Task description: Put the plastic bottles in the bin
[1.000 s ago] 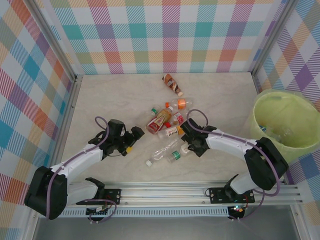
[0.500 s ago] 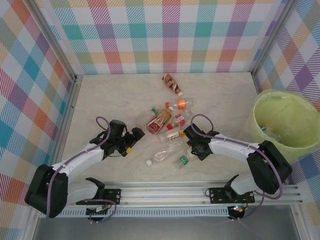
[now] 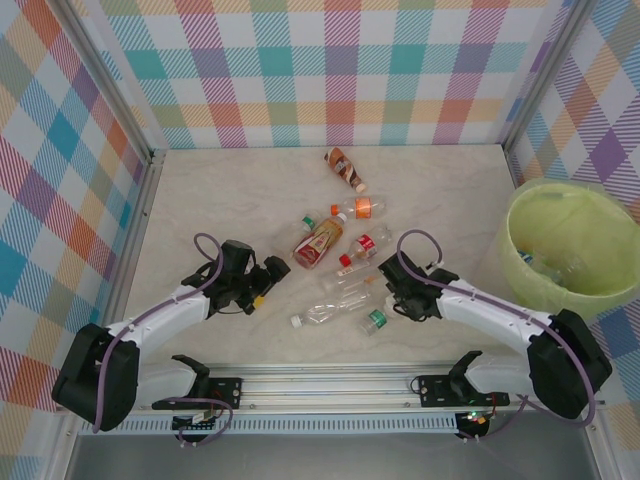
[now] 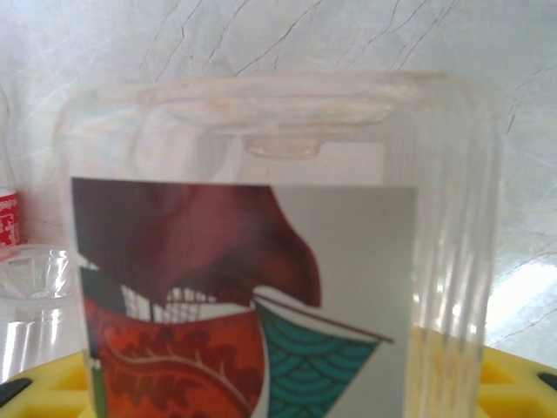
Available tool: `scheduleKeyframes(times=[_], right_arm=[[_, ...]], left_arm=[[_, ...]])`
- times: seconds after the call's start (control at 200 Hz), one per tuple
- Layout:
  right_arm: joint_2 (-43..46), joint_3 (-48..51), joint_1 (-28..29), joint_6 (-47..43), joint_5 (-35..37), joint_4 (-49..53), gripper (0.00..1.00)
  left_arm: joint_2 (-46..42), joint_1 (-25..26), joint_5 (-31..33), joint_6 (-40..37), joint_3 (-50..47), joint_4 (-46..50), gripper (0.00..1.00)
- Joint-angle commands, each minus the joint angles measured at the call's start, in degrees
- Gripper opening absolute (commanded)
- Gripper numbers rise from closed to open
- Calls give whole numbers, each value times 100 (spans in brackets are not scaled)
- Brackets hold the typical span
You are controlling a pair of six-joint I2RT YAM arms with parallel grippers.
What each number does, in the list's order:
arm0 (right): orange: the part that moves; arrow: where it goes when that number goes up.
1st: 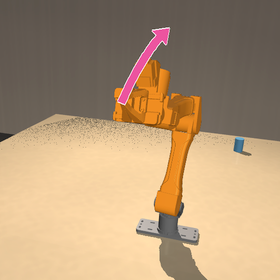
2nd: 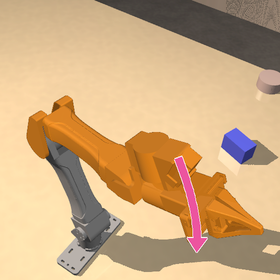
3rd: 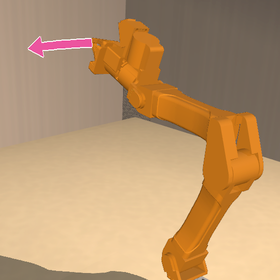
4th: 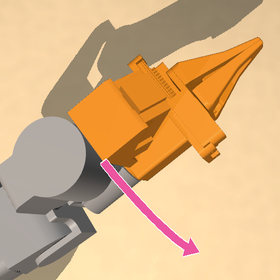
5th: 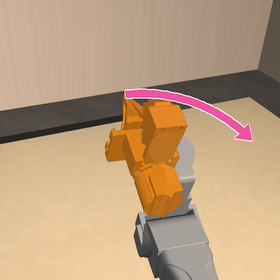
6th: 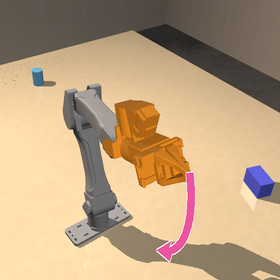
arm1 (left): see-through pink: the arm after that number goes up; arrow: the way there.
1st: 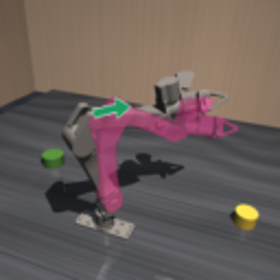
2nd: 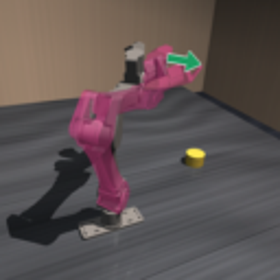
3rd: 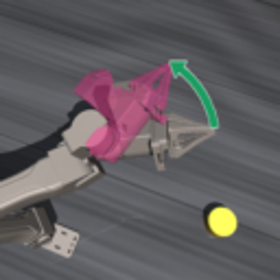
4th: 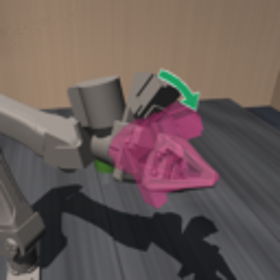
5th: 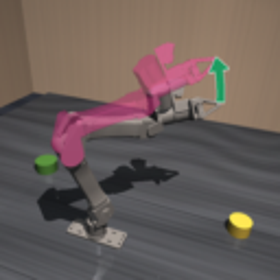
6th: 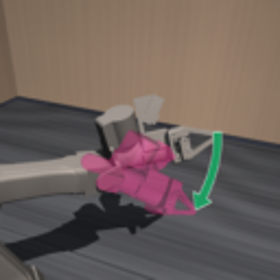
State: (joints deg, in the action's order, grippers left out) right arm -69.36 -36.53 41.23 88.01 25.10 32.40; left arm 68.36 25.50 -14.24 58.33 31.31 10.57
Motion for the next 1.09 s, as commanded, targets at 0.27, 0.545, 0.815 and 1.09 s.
scheduleKeyframes(times=[0.27,0.545,0.815,1.09], right_arm=[[156,91,25,-47,164,108,52],[907,-577,24,-2918,-153,-570,48],[1480,-1824,25,-4856,375,-205,45],[1848,-2571,25,-6328,1447,-698,43]], left_arm=[[112,66,35,12,164,59,100],[-153,70,116,-382,189,-90,100],[-745,216,308,-1063,289,-357,100],[-940,826,284,-1802,237,-963,100]])
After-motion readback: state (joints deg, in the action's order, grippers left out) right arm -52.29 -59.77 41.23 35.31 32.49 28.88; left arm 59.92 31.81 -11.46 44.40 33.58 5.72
